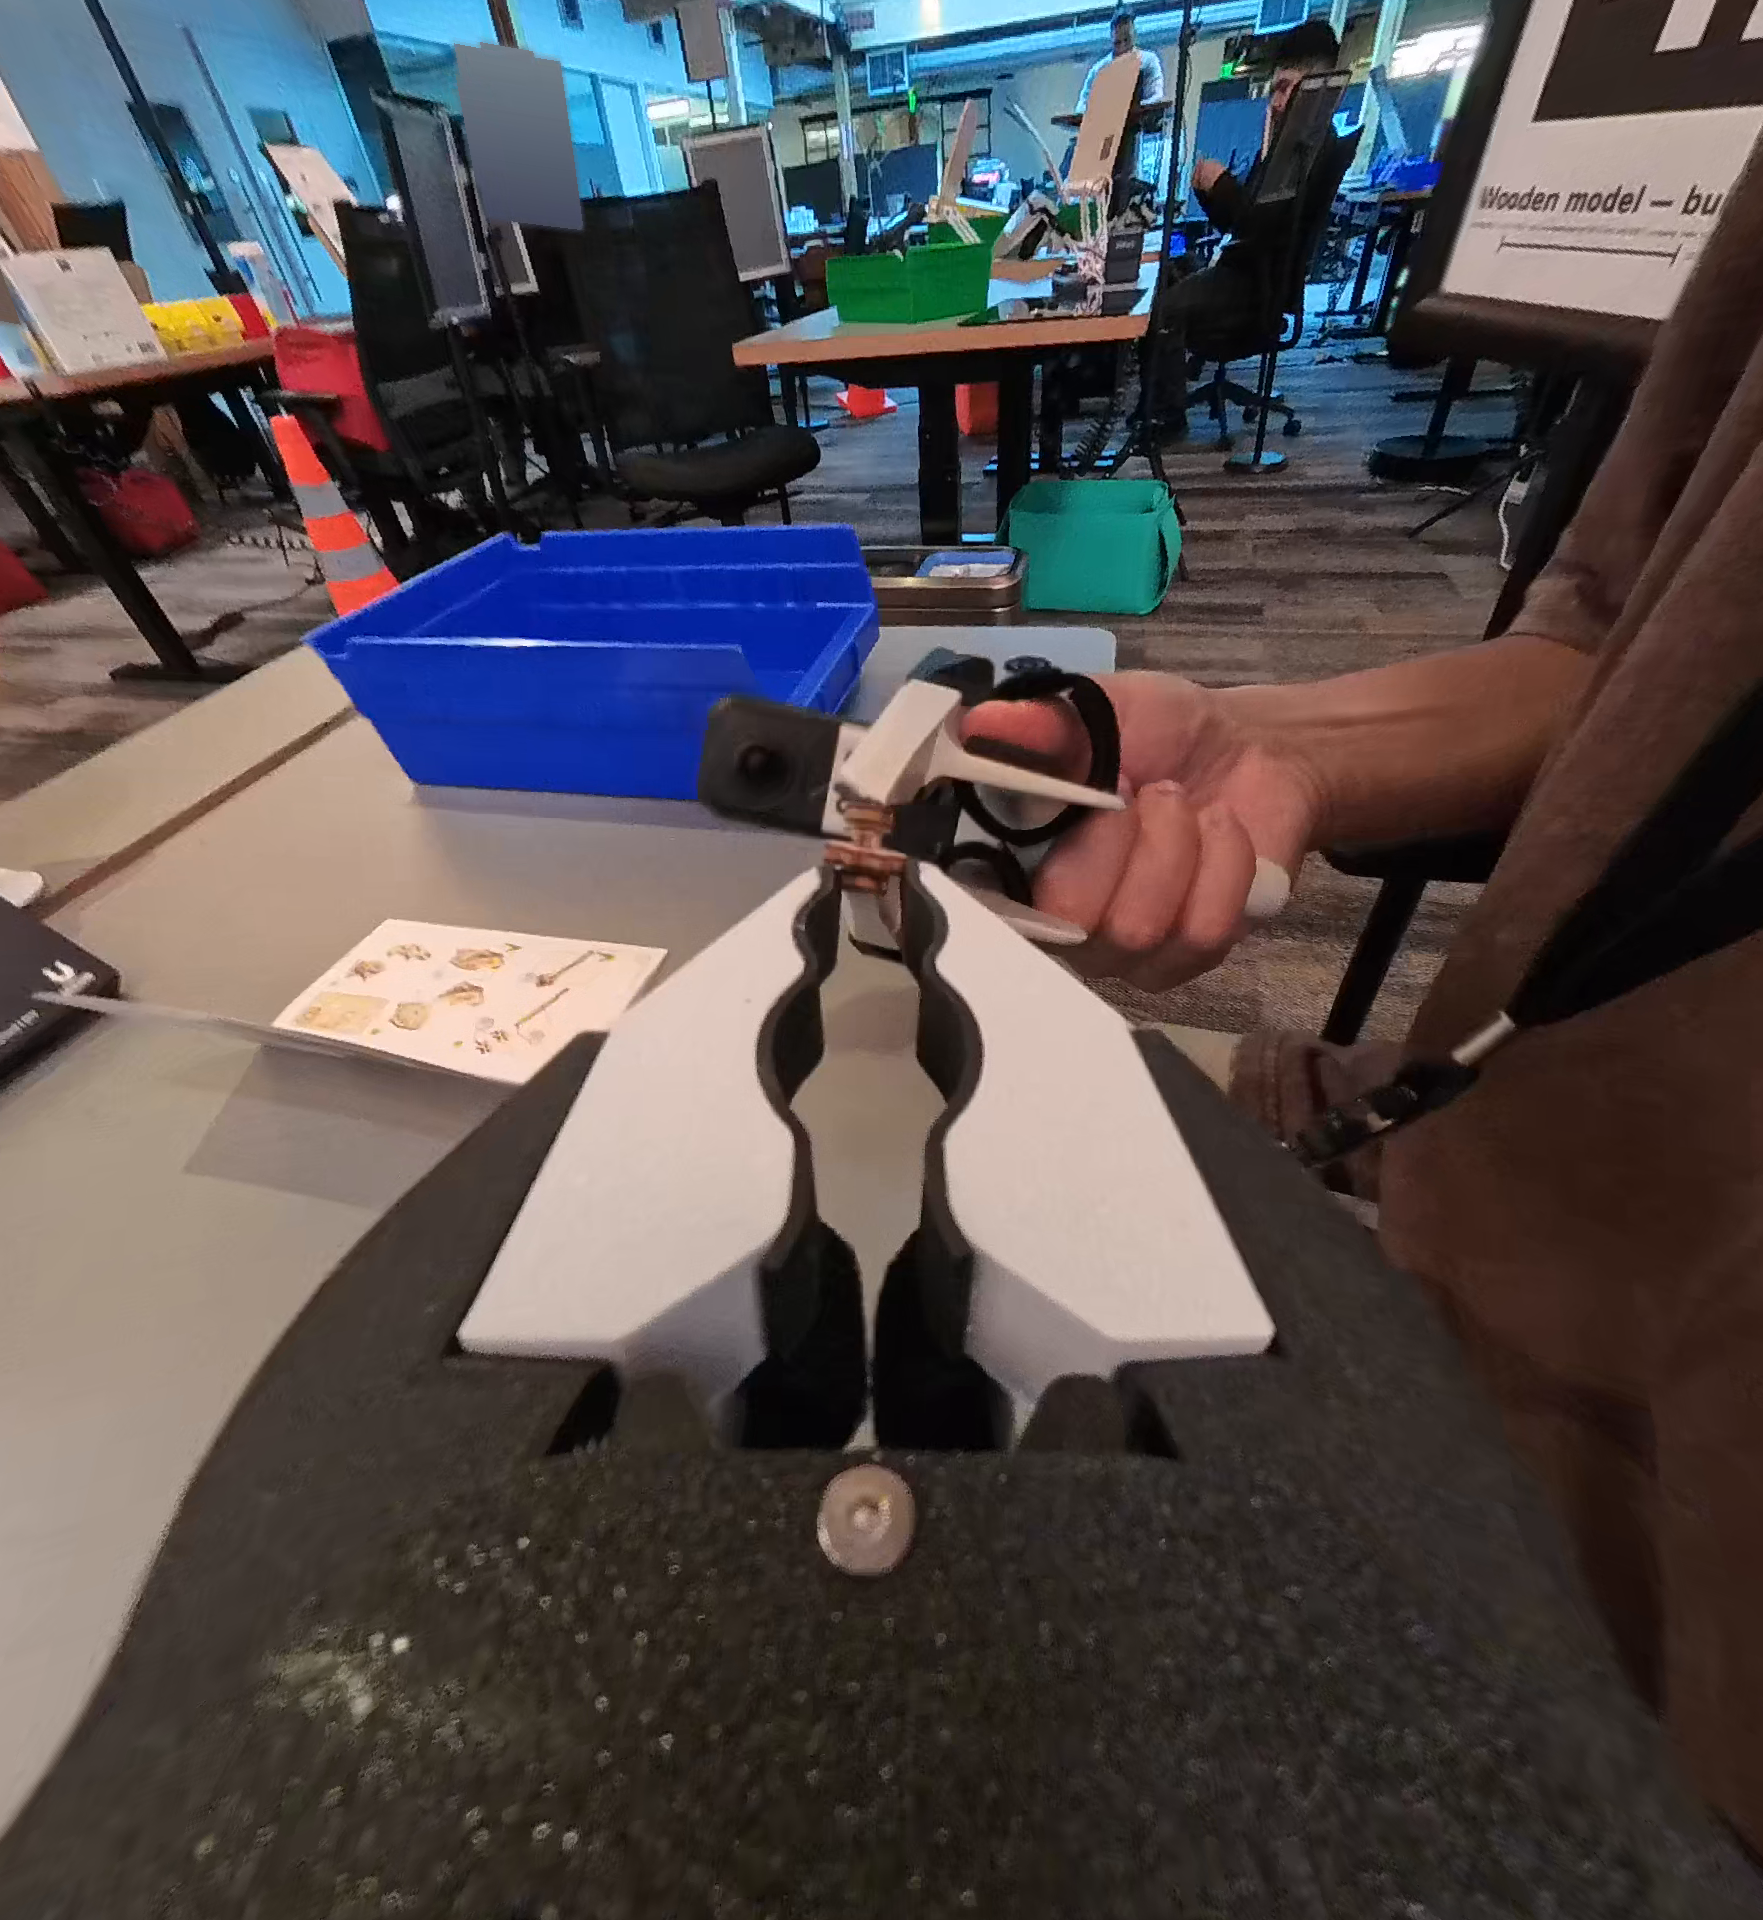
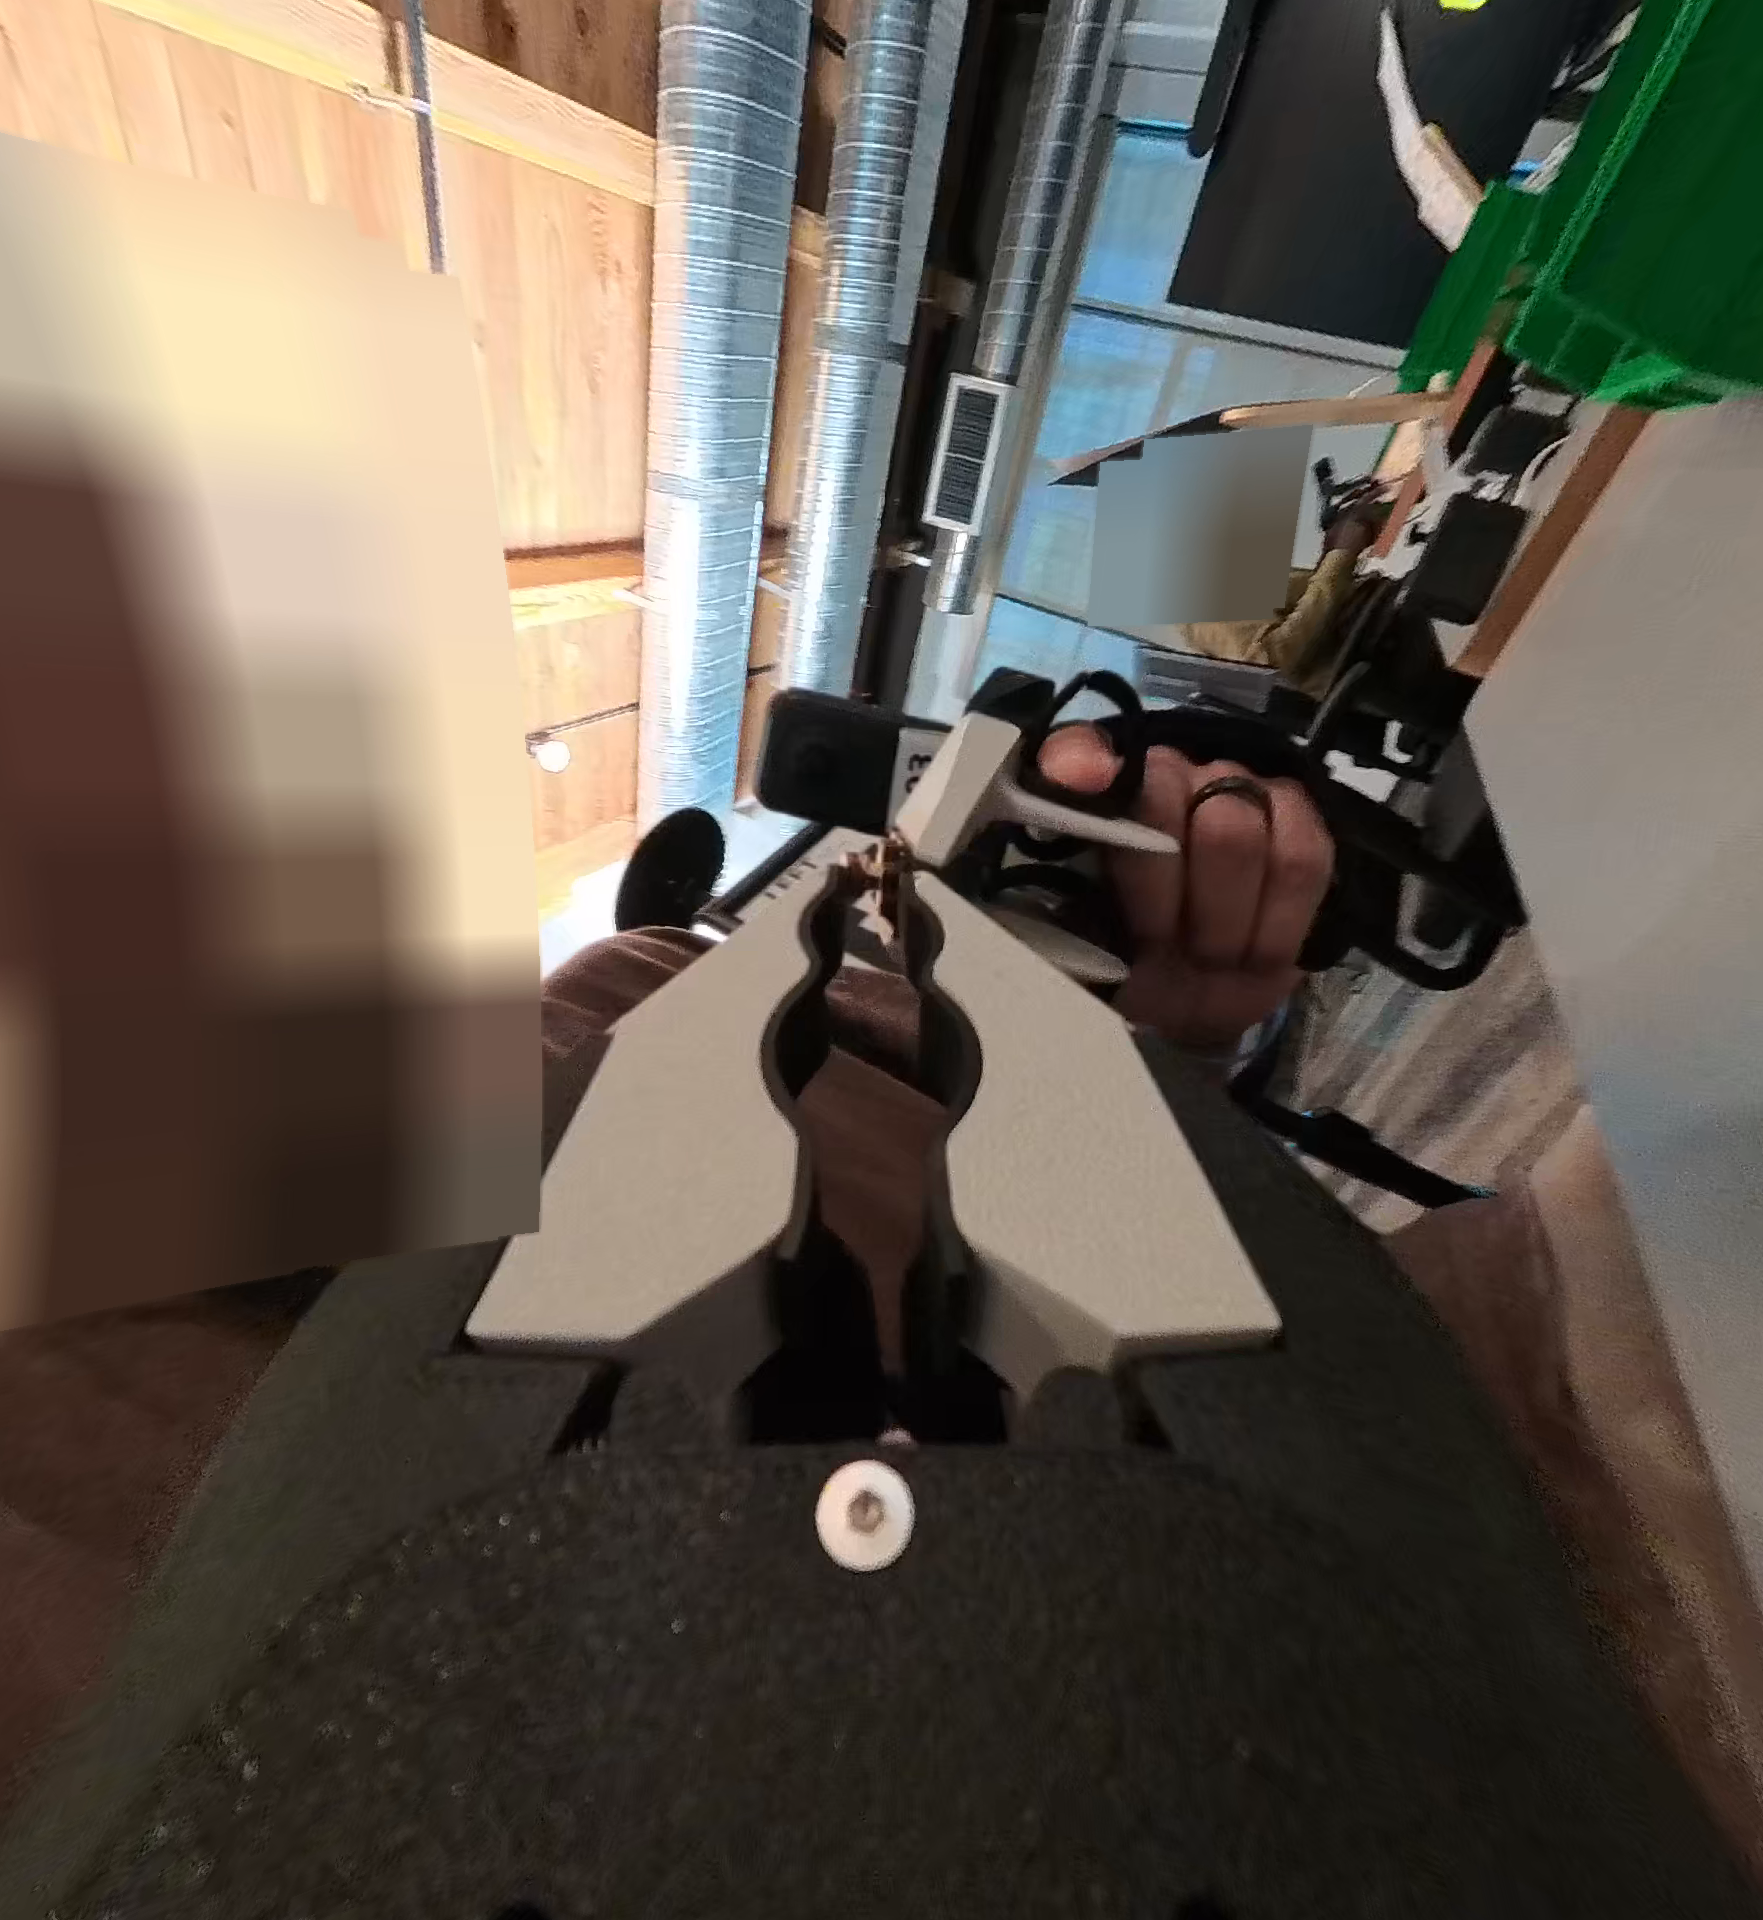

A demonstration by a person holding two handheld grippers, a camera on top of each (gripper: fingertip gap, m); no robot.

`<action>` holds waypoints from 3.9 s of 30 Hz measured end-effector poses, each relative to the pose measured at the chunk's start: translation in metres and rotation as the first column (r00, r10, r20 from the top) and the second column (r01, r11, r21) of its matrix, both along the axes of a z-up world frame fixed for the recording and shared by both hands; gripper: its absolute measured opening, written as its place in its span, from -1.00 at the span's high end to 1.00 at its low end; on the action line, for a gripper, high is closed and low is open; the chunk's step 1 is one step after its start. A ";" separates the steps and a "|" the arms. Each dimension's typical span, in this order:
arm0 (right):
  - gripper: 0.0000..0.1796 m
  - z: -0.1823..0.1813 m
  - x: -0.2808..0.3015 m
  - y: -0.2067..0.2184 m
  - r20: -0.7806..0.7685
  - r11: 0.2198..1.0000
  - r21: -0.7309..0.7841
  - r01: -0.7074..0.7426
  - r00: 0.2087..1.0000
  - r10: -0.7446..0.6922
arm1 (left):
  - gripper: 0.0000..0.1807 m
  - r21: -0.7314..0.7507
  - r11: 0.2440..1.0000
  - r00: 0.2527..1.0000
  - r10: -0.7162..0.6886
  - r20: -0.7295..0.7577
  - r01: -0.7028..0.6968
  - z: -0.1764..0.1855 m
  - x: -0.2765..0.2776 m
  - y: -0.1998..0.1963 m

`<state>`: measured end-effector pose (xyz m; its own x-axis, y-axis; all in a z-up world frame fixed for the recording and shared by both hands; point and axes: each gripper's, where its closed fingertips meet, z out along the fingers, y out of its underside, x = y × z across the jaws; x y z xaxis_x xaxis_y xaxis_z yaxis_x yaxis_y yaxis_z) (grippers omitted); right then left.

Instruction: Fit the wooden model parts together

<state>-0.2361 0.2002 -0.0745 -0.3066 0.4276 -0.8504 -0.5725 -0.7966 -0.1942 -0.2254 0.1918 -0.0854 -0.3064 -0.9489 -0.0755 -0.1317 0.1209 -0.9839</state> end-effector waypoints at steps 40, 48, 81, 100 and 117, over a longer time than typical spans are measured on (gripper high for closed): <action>0.91 -0.016 -0.006 -0.018 0.677 0.809 0.585 -0.058 0.584 -0.448 | 0.86 -0.384 0.897 0.956 -0.276 -0.096 0.220 -0.009 -0.012 -0.017; 0.90 -0.011 -0.007 -0.015 0.647 0.811 0.585 -0.011 0.609 -0.458 | 0.86 -0.345 0.914 0.966 -0.251 -0.064 0.215 -0.004 -0.013 -0.014; 0.86 -0.008 -0.012 -0.025 0.632 0.762 0.645 -0.062 0.603 -0.486 | 0.86 -0.277 0.925 0.965 -0.261 0.033 0.259 0.007 -0.014 -0.024; 0.85 -0.014 -0.006 -0.019 0.642 0.780 0.624 -0.039 0.594 -0.484 | 0.86 -0.317 0.915 0.966 -0.257 0.016 0.249 -0.002 -0.009 -0.019; 1.00 -0.028 -0.004 -0.018 0.700 0.812 0.578 -0.085 0.563 -0.439 | 1.00 -0.346 0.905 0.955 -0.287 -0.069 0.247 -0.010 -0.013 -0.020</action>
